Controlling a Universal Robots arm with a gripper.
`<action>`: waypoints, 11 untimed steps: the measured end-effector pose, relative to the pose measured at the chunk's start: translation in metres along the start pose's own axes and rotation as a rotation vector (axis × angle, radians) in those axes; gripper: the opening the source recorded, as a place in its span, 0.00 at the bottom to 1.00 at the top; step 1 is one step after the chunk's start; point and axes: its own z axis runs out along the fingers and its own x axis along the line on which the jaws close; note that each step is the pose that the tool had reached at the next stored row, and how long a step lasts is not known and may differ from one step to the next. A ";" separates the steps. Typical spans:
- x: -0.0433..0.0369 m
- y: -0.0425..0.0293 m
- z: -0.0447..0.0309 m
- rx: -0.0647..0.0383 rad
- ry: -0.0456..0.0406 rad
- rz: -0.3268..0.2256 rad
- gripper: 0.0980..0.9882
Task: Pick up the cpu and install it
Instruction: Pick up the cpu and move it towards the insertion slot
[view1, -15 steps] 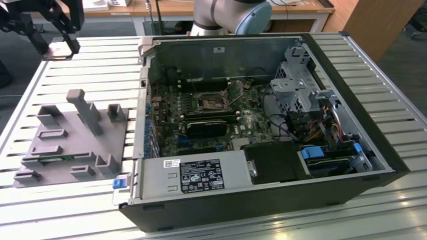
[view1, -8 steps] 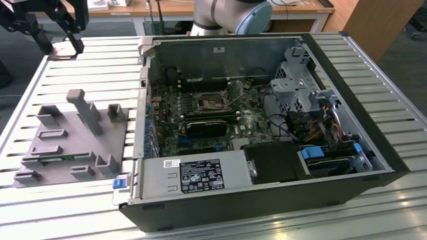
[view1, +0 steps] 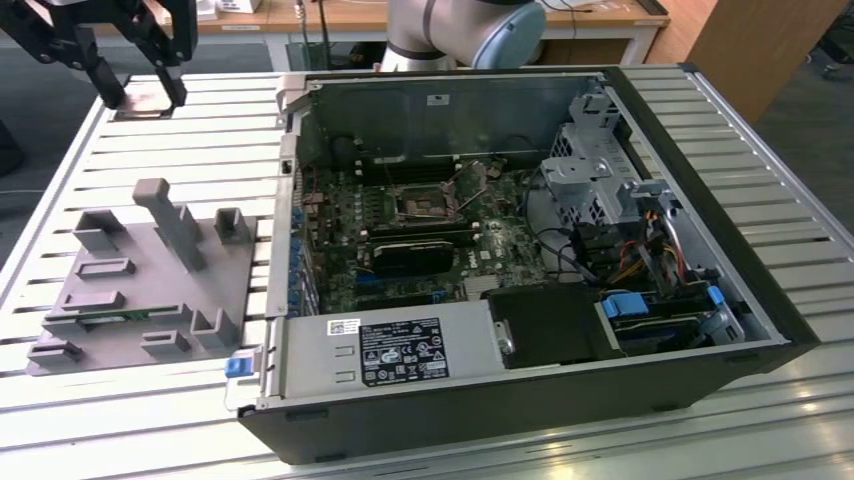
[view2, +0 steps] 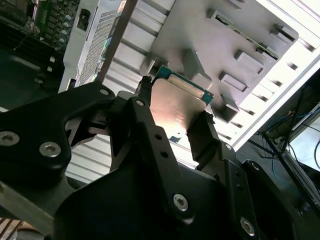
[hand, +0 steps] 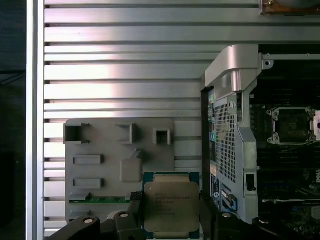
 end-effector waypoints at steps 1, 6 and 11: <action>-0.0017 0.0001 0.0000 0.000 0.0000 0.000 0.50; -0.0079 0.0003 0.0001 0.000 0.0000 0.000 0.50; -0.0138 0.0004 0.0003 0.000 0.0000 0.000 0.50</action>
